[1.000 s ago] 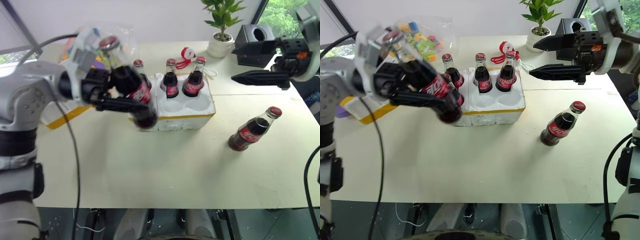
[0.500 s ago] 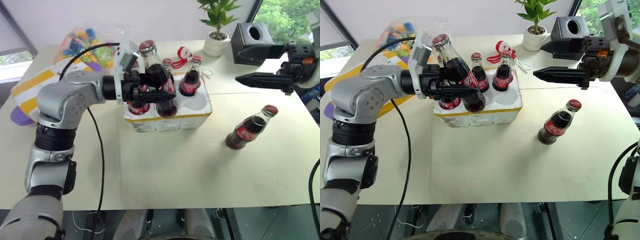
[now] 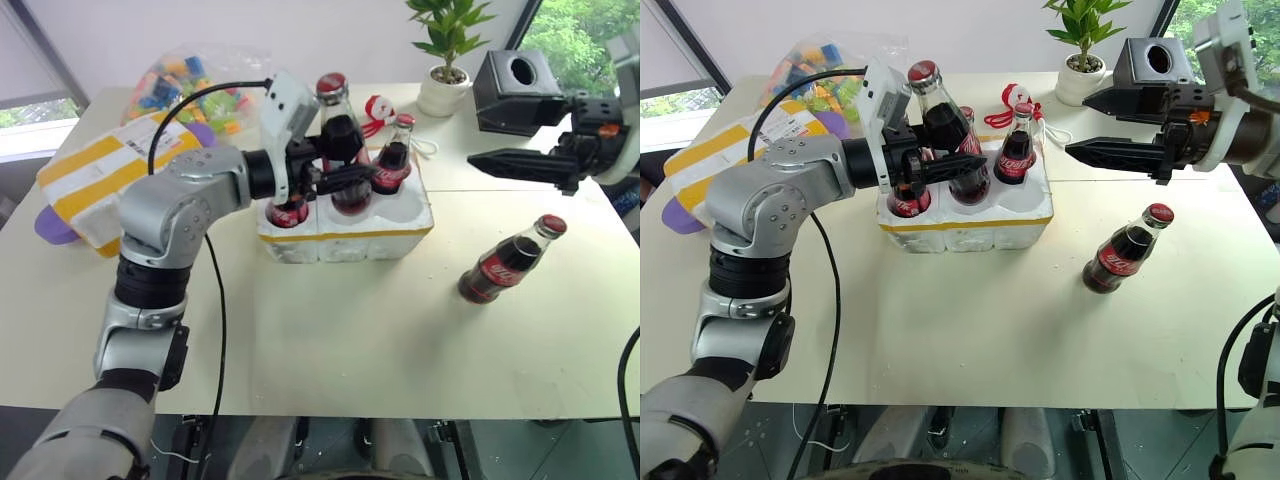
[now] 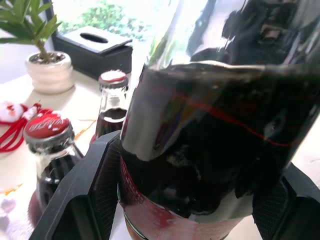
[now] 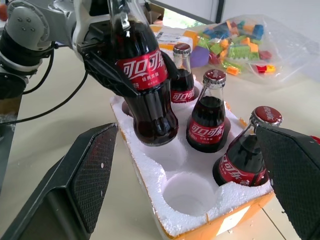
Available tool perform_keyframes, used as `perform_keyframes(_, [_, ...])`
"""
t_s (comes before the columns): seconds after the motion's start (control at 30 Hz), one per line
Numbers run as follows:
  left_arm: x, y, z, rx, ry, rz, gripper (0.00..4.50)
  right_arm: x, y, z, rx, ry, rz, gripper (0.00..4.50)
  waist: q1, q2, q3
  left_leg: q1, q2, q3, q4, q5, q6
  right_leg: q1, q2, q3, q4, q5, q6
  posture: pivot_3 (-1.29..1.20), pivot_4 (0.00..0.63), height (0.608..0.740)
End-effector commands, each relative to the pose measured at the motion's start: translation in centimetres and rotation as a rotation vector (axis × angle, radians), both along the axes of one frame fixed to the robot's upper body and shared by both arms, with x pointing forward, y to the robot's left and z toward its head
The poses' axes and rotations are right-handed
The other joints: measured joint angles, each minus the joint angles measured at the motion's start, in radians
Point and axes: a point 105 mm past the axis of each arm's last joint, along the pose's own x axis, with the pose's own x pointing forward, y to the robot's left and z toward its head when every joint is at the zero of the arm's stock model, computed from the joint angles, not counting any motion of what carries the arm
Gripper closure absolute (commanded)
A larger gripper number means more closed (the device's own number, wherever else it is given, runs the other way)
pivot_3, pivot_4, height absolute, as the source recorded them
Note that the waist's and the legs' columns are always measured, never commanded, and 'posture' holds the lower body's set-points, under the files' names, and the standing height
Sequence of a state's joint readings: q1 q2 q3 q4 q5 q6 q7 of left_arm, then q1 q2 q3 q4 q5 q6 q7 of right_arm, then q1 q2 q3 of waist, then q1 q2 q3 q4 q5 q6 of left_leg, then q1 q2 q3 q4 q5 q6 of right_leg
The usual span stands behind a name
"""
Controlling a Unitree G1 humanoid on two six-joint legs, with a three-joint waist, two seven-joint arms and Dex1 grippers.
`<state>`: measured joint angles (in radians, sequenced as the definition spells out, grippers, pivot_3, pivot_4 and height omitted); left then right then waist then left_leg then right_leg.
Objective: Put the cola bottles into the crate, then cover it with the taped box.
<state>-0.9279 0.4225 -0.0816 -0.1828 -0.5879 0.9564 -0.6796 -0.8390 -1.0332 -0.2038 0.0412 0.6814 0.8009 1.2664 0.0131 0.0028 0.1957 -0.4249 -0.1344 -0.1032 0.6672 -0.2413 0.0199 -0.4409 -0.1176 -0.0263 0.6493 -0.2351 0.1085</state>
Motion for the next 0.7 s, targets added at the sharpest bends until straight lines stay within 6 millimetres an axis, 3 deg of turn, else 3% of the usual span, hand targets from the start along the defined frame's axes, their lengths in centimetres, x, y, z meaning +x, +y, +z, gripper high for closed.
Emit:
perform_keyframes(0.03, [0.0,0.4,-1.4,0.075,0.048,0.031,1.69,-1.0,-0.2,1.4,0.006,-0.065,0.001,0.0,0.0,0.0,0.0,0.0,0.0,0.0,0.0,0.0,0.0,0.0,0.0,0.0,0.0,0.0,0.0,0.0,0.15,0.732])
perform_keyframes(0.43, [2.1,0.4,-1.9,0.008,0.201,0.144,1.69,-0.9,-0.4,1.5,0.029,-0.073,-0.025,0.0,0.0,0.0,-0.001,0.013,0.0,0.0,-0.001,-0.004,0.007,0.013,0.0,0.0,-0.002,0.0,0.0,0.0,0.15,0.732])
perform_keyframes(0.57, [2.1,0.4,-3.2,0.068,0.24,0.167,1.69,-0.9,-0.5,1.5,0.036,-0.077,-0.032,0.0,0.0,0.001,-0.001,0.015,0.0,0.0,-0.001,-0.004,0.007,0.014,0.0,0.0,-0.002,0.0,0.0,0.0,0.15,0.732])
perform_keyframes(0.7, [1.5,0.5,-2.9,0.086,0.193,0.152,1.69,-0.9,-0.5,1.6,0.043,-0.08,-0.036,0.0,0.0,0.002,-0.002,0.015,0.0,0.0,-0.001,-0.004,0.007,0.014,0.0,0.0,-0.002,0.0,0.0,0.0,0.15,0.732])
